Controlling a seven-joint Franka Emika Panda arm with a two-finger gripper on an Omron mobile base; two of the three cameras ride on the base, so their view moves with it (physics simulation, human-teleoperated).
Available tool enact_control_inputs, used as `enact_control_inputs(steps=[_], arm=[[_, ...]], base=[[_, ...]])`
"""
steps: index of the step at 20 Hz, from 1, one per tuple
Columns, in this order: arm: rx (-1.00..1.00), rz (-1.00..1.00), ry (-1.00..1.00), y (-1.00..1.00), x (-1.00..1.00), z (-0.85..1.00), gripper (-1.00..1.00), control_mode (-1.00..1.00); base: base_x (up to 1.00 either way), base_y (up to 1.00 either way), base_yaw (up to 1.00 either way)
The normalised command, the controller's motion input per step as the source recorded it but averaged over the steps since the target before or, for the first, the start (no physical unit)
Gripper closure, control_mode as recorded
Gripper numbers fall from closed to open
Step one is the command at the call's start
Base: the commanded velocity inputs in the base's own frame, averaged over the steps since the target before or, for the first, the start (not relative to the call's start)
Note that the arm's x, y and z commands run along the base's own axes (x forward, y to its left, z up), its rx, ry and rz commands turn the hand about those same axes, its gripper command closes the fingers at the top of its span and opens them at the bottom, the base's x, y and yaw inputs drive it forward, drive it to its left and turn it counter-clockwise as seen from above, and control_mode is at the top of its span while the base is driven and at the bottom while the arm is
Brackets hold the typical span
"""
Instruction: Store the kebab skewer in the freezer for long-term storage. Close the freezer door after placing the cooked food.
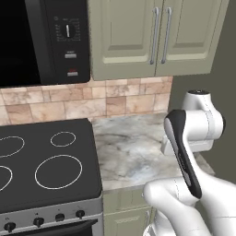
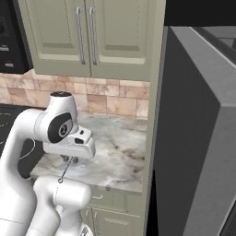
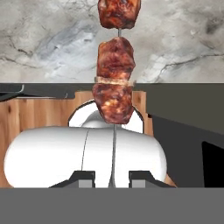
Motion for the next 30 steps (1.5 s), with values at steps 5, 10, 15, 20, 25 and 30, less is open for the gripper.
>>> enact_control_inputs(steps=[5,10,15,20,25,30], arm=[[0.00,0.00,0.00,0.00,0.00,0.00,1.00,1.00],[0.00,0.00,0.00,0.00,0.00,0.00,1.00,1.00],[0.00,0.00,0.00,0.00,0.00,0.00,1.00,1.00],[0.00,0.00,0.00,0.00,0.00,0.00,1.00,1.00],[0.00,0.00,0.00,0.00,0.00,0.00,1.00,1.00],[0.00,0.00,0.00,0.00,0.00,0.00,1.00,1.00]], base=[[-0.42,0.00,0.00],[-0.55,0.00,0.00],[-0.47,0.00,0.00],[-0.51,0.00,0.00],[-0.54,0.00,0.00],[-0.55,0.00,-0.01]])
